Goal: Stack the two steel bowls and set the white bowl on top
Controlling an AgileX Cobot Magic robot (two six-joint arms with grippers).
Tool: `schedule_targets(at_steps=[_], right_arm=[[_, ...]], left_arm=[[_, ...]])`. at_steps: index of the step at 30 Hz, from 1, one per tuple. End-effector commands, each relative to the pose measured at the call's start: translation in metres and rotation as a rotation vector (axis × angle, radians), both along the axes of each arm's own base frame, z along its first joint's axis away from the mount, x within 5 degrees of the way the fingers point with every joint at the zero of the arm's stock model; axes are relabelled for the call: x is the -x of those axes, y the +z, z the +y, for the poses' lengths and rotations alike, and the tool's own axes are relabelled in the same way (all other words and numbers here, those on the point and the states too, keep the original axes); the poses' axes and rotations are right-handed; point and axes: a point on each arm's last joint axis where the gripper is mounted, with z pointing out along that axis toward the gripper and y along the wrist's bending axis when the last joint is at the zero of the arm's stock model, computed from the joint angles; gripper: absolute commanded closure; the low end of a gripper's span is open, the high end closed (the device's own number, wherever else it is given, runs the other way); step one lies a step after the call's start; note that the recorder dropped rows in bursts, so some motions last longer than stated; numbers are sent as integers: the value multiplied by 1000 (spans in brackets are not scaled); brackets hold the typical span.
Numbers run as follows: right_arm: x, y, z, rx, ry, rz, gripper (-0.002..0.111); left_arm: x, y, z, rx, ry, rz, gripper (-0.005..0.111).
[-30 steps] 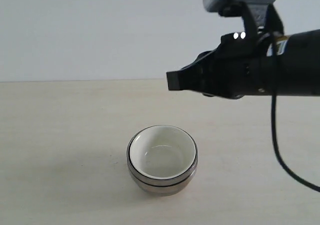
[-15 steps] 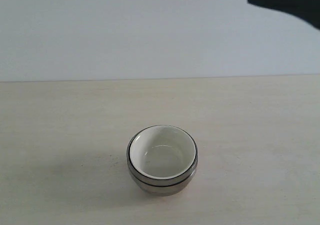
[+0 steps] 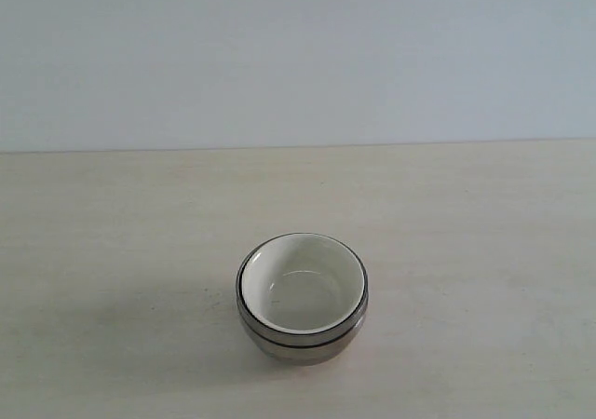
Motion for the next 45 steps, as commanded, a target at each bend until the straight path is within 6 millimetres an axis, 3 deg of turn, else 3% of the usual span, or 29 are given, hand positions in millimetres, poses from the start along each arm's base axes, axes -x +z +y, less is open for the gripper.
schedule_targets(at_steps=[1,8,13,16,21,26,33,37,45], right_arm=[[18,-2,-15,-28,-1,-35,108],[33,-16,-31,27,-286,14,108],[71,-17,-36,0,-599,-164,108],[89,-21,-33,-40,-668,-213,108],[77,-32,-27,-23,-641,-182,108],[51,-56,-26,-15,-639,-124,108],[8,-104,-25,-124,-645,-61,108],[-7,-131,-25,-244,-636,8,108],[-29,-192,-27,-274,-675,115,108]], left_arm=[[0,0,0,5,-3,-7,103],[0,0,0,5,-3,-7,103],[0,0,0,5,-3,-7,103],[0,0,0,5,-3,-7,103],[0,0,0,5,-3,-7,103],[0,0,0,5,-3,-7,103],[0,0,0,5,-3,-7,103],[0,0,0,5,-3,-7,103],[0,0,0,5,-3,-7,103]])
